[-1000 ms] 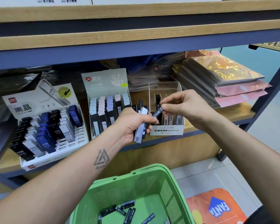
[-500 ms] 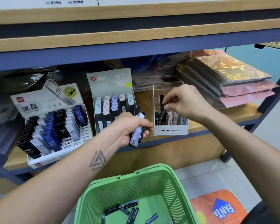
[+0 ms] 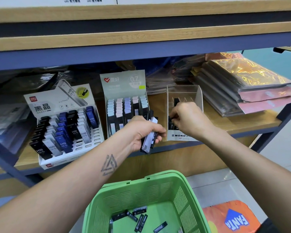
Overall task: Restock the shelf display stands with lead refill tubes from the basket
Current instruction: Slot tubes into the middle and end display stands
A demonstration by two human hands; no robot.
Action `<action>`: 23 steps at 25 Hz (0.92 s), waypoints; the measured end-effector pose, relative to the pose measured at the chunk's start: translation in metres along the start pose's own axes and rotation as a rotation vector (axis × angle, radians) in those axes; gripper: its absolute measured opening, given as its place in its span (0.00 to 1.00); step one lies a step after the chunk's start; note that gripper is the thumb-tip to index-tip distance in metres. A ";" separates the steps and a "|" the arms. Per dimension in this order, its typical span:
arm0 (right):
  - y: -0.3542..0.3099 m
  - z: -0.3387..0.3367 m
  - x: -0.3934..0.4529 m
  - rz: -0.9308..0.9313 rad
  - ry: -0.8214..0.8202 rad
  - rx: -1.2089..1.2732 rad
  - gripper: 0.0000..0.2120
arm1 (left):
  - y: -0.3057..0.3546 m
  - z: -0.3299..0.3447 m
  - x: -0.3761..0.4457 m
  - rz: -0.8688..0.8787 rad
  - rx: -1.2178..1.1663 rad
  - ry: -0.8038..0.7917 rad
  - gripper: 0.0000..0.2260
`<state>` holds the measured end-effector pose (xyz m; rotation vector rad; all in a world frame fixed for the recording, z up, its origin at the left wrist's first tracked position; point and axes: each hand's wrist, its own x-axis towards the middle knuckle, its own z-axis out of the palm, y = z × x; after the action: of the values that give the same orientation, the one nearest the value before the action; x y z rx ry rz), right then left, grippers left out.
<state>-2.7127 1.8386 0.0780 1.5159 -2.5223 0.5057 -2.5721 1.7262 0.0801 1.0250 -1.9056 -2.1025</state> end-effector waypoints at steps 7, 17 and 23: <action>-0.002 0.005 -0.003 0.012 -0.007 -0.036 0.10 | 0.000 0.000 -0.001 -0.009 0.005 -0.005 0.05; -0.003 -0.004 -0.003 0.065 0.104 -0.112 0.10 | 0.002 0.000 -0.002 -0.010 -0.012 -0.023 0.04; -0.008 -0.001 -0.003 0.065 0.055 -0.056 0.09 | 0.001 0.001 -0.003 -0.015 -0.076 -0.058 0.07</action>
<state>-2.7043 1.8381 0.0799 1.3862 -2.5285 0.4748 -2.5705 1.7284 0.0821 0.9759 -1.8336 -2.2172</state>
